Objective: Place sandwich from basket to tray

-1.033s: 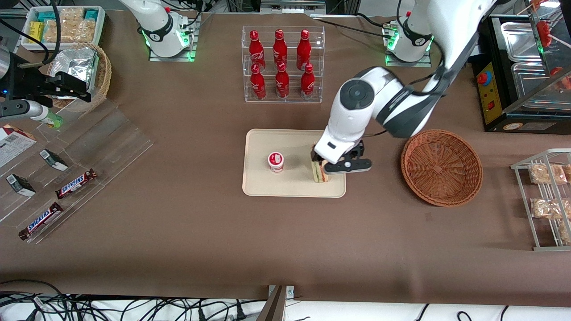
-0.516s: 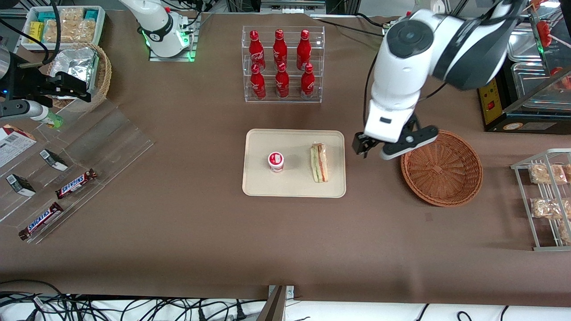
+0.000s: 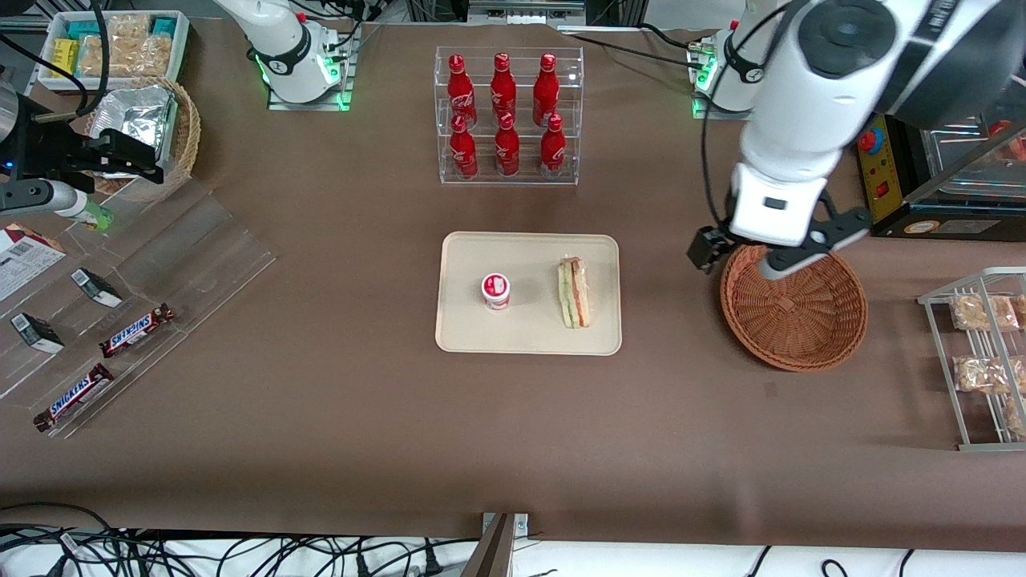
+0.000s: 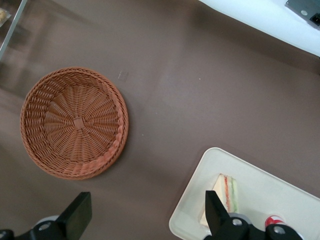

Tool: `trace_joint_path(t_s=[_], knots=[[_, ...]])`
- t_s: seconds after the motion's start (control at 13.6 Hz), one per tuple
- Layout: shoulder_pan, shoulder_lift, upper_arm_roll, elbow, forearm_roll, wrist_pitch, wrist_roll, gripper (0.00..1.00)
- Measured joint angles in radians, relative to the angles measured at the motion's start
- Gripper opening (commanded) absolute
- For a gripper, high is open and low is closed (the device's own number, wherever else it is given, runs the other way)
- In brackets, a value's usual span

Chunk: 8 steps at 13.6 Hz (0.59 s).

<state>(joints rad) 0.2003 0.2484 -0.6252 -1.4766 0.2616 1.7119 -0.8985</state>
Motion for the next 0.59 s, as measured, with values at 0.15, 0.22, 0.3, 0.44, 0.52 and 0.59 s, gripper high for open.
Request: trace_joint_path(t_s=[0.15, 0.22, 0.3, 0.44, 0.52, 0.59], knots=[[-0.002, -0.047, 0.129, 0.005, -0.101, -0.030, 0.191, 1.00], [-0.007, -0.074, 0.194, 0.005, -0.142, -0.054, 0.292, 1.00], [-0.015, -0.100, 0.251, 0.005, -0.172, -0.077, 0.384, 1.00], [-0.037, -0.135, 0.335, 0.005, -0.196, -0.107, 0.537, 1.00], [-0.045, -0.143, 0.359, 0.005, -0.197, -0.113, 0.596, 1.00], [-0.052, -0.146, 0.378, 0.005, -0.197, -0.116, 0.644, 1.00]])
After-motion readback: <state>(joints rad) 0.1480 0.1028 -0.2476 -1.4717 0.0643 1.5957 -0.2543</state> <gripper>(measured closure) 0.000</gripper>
